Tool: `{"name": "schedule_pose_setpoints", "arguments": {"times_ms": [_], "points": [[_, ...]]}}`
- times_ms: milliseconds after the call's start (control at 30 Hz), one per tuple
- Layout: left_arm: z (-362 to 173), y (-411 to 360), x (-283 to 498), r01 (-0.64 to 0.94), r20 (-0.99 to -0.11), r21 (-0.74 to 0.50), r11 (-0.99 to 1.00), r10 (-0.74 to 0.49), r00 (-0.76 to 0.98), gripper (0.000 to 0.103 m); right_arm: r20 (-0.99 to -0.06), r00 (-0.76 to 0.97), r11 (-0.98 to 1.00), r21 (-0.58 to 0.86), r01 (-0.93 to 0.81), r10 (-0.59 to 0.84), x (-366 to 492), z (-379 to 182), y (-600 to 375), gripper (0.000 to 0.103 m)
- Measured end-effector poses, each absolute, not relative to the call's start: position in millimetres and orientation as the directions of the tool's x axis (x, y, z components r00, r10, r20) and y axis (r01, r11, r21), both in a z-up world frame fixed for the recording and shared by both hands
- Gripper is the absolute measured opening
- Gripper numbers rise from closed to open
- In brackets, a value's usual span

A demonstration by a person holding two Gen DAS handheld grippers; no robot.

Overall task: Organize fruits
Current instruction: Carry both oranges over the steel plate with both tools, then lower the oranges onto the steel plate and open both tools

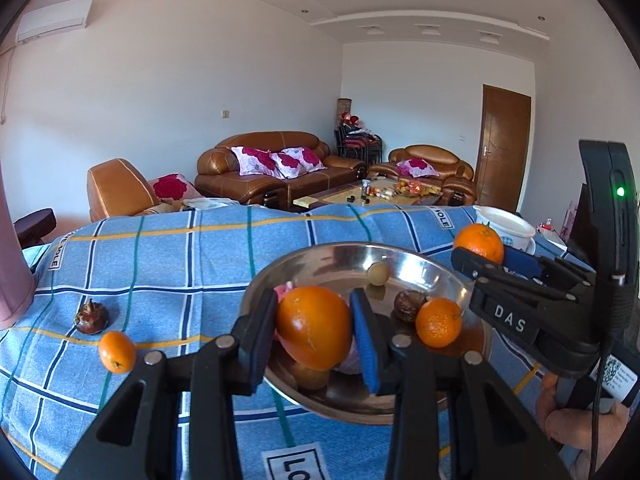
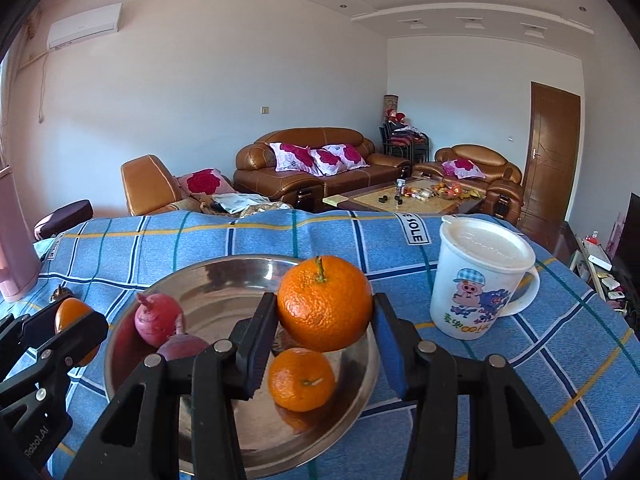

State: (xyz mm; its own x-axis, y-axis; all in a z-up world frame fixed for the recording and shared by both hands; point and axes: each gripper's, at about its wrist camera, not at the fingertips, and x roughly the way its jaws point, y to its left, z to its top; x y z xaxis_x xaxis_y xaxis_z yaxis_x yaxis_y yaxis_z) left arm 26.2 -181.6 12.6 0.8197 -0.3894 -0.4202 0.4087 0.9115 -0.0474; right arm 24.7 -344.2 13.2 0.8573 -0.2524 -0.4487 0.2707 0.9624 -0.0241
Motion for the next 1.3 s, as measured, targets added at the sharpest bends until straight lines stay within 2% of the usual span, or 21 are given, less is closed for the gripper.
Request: {"name": "schedule_pose_setpoints", "arguments": {"times_ms": [300,567,1033,1300], "points": [[13.2,-229.4,54.8,0.437,-0.465,-0.021,0.899,-0.396,0.792,0.039,-0.486,0.834,0.955,-0.005,0.296,-0.261,44.0,6.7,-372.5,0.05],[0.3,-250.7,83.5,0.393,-0.55,-0.016,0.919,-0.336,0.764,0.039,-0.537,0.818,0.963,0.035,0.268,-0.209,66.9,-0.5,-387.0,0.05],[-13.6,-256.4,108.9,0.307,-0.638,0.01,0.952,-0.23,0.735,0.039,-0.613,0.782,0.984,0.043,0.175,-0.113,99.3,-9.4,-382.1,0.05],[-12.9,-256.2,110.5,0.306,-0.639,0.013,0.952,-0.228,0.735,0.039,-0.617,0.78,0.984,0.049,0.17,-0.104,100.0,-11.4,-381.8,0.051]]}}
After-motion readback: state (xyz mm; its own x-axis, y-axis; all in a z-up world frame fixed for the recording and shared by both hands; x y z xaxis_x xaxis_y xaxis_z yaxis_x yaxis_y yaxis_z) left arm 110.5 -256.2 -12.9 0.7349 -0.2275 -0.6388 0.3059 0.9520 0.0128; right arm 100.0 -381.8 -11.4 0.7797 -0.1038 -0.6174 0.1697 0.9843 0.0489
